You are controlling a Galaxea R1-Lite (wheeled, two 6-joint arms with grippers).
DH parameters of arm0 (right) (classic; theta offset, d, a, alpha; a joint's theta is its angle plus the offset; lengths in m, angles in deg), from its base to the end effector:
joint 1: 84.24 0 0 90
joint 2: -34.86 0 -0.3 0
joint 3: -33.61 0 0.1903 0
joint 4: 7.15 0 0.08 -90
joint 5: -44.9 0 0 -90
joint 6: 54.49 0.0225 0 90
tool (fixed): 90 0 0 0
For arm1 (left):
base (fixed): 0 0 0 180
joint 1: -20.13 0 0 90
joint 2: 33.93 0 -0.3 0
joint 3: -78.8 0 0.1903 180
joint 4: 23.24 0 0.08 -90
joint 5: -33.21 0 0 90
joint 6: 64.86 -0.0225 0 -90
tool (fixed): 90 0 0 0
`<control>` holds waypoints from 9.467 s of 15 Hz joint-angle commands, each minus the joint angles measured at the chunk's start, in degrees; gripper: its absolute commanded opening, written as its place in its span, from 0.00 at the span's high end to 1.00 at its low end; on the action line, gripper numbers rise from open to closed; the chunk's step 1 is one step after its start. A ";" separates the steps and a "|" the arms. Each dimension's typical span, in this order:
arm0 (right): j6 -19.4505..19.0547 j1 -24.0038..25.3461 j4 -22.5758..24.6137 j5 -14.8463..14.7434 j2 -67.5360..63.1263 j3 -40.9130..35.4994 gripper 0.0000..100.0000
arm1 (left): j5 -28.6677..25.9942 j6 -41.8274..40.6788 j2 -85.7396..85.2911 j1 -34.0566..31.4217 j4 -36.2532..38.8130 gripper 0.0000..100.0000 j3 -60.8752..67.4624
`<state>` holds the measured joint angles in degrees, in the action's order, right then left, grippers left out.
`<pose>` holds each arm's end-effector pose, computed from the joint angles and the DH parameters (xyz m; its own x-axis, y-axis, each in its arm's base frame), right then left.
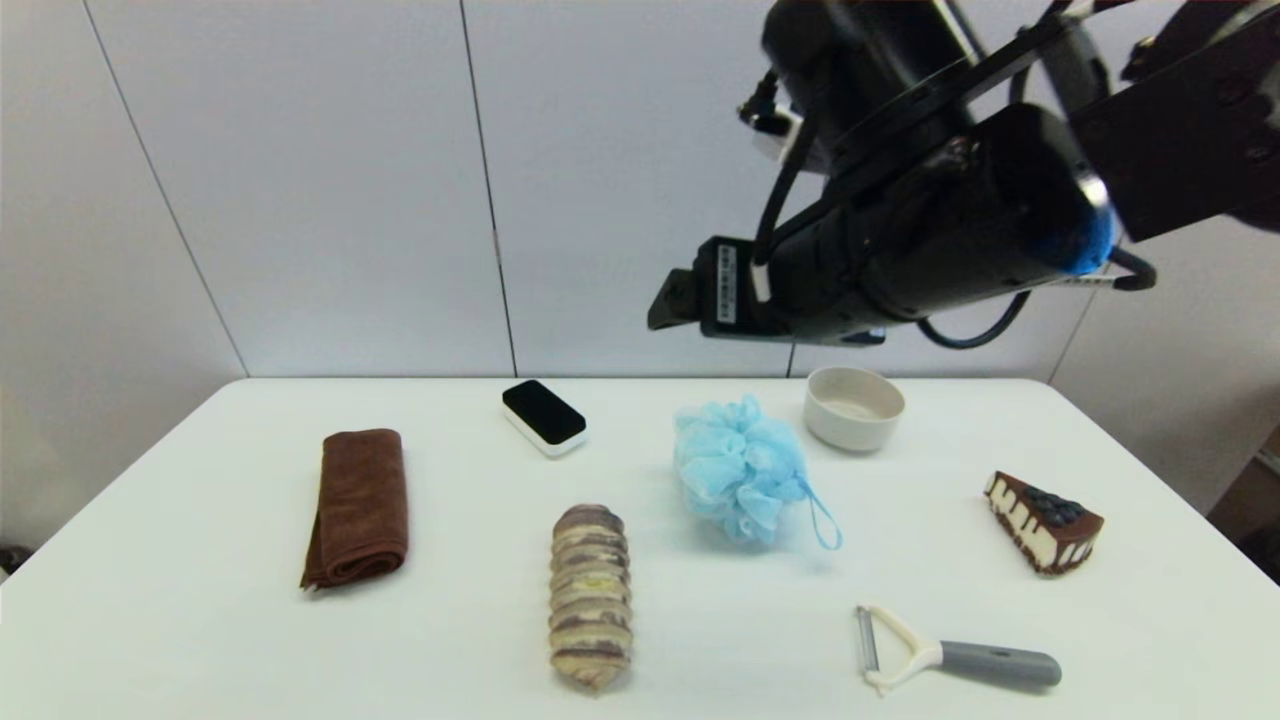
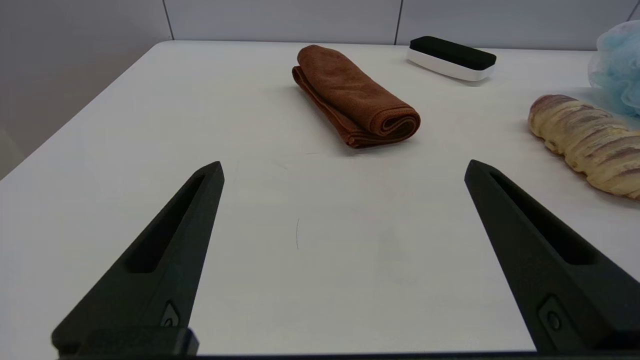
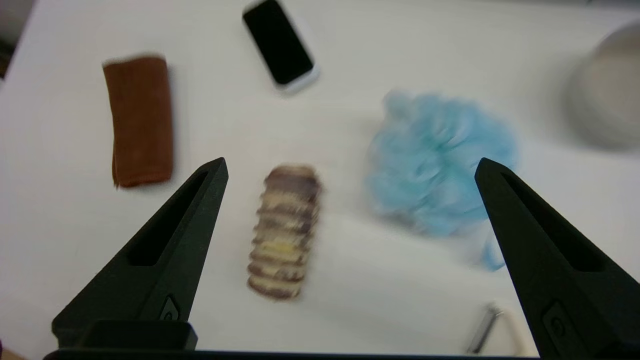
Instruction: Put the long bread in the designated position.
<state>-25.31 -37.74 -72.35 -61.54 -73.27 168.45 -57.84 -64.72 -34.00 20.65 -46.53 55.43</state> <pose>0.2406 0.2443 0.3074 0.7220 0.3497 -0.5969 -0.2654 0.9368 0.2278 -0.0229 -0.0002 0.0756 0.9996 -0.0274 0.0026 0.0274 0.9996 -0.0024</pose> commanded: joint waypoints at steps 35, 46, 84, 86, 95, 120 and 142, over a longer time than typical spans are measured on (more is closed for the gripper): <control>19.95 14.50 -8.35 -1.05 -24.76 -0.03 1.00 | -0.01 0.04 0.07 0.00 0.01 0.00 0.09; 9.31 7.73 -8.17 -1.57 -9.99 0.15 1.00 | -0.01 0.04 0.07 0.00 0.01 0.00 0.09; -28.57 -19.25 24.26 7.13 -23.35 0.33 0.00 | -0.01 0.04 0.07 0.00 0.01 0.00 0.09; -28.66 -19.25 24.35 7.13 -23.00 0.33 0.00 | -0.09 0.04 0.07 0.00 0.01 0.00 0.09; -29.71 -22.59 23.64 6.95 -13.51 0.15 0.00 | -0.01 0.04 0.07 0.00 0.01 0.00 0.09; -34.63 -48.16 16.09 20.75 30.35 -15.58 0.00 | -0.01 0.04 0.07 0.00 0.01 0.00 0.09; -36.57 -44.82 16.61 20.93 83.35 -65.94 0.00 | -0.01 0.04 0.07 0.00 0.01 0.00 0.09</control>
<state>-61.82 -82.55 -55.59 -40.70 2.64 106.88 -57.86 -64.70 -34.00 20.65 -46.56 55.43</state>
